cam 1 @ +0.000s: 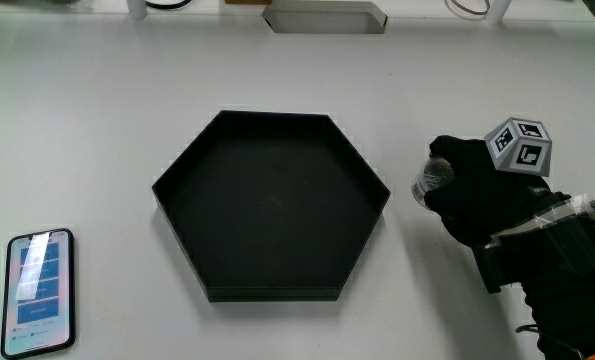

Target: Place paper clip on desk

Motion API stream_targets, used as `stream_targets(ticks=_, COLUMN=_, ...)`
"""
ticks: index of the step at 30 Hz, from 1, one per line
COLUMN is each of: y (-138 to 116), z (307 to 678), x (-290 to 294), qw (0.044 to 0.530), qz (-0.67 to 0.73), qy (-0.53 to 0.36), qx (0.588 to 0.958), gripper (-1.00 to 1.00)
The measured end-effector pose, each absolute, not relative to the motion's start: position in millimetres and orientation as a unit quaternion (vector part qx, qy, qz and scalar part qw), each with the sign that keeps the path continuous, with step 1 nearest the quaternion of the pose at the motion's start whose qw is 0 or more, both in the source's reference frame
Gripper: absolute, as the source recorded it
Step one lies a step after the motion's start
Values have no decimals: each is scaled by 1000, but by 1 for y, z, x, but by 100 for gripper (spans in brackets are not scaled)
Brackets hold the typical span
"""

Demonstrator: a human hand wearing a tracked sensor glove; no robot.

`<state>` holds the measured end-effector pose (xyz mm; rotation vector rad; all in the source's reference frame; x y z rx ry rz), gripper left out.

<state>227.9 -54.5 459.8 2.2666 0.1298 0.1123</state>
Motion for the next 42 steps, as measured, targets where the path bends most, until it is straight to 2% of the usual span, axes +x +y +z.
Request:
stream_targets(ticks=8, y=-45, z=475, x=235, qw=421, qz=35, qy=64, qx=904, gripper=0)
stream_targets(ticks=14, y=-38, z=492, x=238, qw=450, qz=19, qy=77, qx=889, gripper=0)
stream_targets(ticks=24, y=-31, z=503, x=241, qw=457, qz=11, qy=83, qx=885, gripper=0)
stream_targets(ticks=28, y=-24, z=518, x=248, qw=487, qz=-6, qy=95, qx=868, gripper=0)
stream_targets(ticks=31, y=-23, z=514, x=254, qw=474, qz=28, qy=103, qx=874, gripper=0)
stream_targets(ticks=35, y=-24, z=519, x=252, qw=488, qz=22, qy=100, qx=867, gripper=0)
stream_targets(ticks=42, y=-24, z=525, x=253, qw=511, qz=12, qy=103, qx=853, gripper=-50)
